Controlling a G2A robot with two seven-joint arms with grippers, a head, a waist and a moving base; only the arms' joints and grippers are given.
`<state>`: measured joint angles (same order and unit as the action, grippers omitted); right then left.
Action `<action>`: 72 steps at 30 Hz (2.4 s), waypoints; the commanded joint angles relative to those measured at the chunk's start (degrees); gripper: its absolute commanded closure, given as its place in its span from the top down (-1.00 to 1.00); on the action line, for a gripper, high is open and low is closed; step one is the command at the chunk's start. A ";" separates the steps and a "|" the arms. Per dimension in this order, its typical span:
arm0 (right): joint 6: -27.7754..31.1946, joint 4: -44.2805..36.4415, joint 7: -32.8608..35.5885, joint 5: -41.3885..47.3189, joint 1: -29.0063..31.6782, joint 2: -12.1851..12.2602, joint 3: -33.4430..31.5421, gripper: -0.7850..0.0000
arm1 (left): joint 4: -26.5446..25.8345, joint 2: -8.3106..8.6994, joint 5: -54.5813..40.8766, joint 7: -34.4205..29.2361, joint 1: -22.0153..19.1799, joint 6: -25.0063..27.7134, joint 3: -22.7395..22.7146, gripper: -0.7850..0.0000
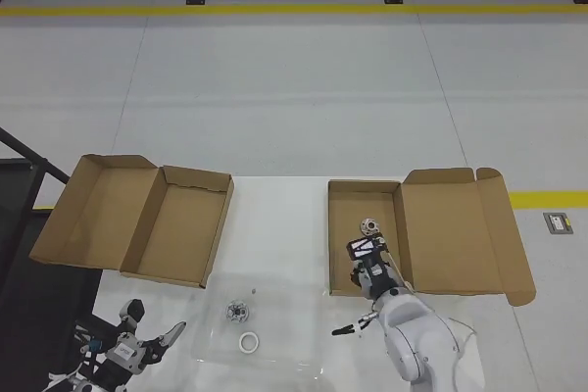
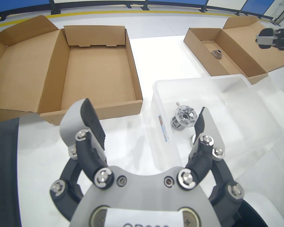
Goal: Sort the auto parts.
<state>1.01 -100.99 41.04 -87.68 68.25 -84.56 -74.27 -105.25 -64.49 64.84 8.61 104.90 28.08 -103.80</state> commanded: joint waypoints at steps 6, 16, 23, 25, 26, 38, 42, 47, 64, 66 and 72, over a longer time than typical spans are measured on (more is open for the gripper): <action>-0.19 17.11 5.22 4.51 -9.98 -0.29 -0.98 -1.00 | 0.00 0.00 0.00 0.00 0.00 0.00 0.00 1.00; -2.22 24.10 6.70 5.77 -12.86 -0.31 -1.25 -0.25 | 0.00 0.00 0.00 0.00 0.00 0.00 0.00 1.00; -2.59 22.39 3.87 6.36 -11.04 -0.03 -1.99 0.42 | 0.00 0.00 0.00 0.00 0.00 0.00 0.00 1.00; -3.17 20.10 1.75 5.96 -9.73 0.10 -2.31 1.00 | -0.80 0.02 1.23 -0.44 -0.11 -1.03 -0.27 1.00; -2.86 18.48 0.59 6.01 -8.84 0.18 -2.49 1.00 | -2.63 0.12 5.06 -1.52 0.25 -2.19 -0.41 1.00; 1.44 -11.96 -19.97 1.28 14.51 1.59 -2.10 1.00 | -19.06 0.85 26.28 -19.84 1.31 1.14 5.91 1.00; 6.40 -17.70 -28.65 -1.16 22.76 2.33 -1.40 1.00 | -19.14 0.67 30.42 -26.88 -3.58 0.36 12.80 1.00; 10.69 -21.71 -37.59 -5.42 31.58 3.30 -1.45 1.00 | -17.23 -0.02 31.42 -35.08 -8.04 -2.99 20.18 1.00; 10.58 -22.11 -37.51 -5.17 33.29 3.40 -1.43 1.00 | -12.62 -1.30 30.07 -49.40 -15.89 -8.27 27.74 1.00; 10.58 -22.11 -37.51 -5.17 33.29 3.40 -1.43 1.00 | -10.56 -1.80 29.52 -53.24 -18.96 -10.37 29.73 1.00; 10.58 -22.11 -37.51 -5.17 33.29 3.40 -1.43 1.00 | -3.76 -3.17 24.44 -62.11 -27.98 -12.44 34.12 1.00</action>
<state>11.59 -123.10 3.53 -92.84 101.54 -81.17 -75.70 -110.44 -67.46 90.28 -51.85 78.65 15.75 -70.31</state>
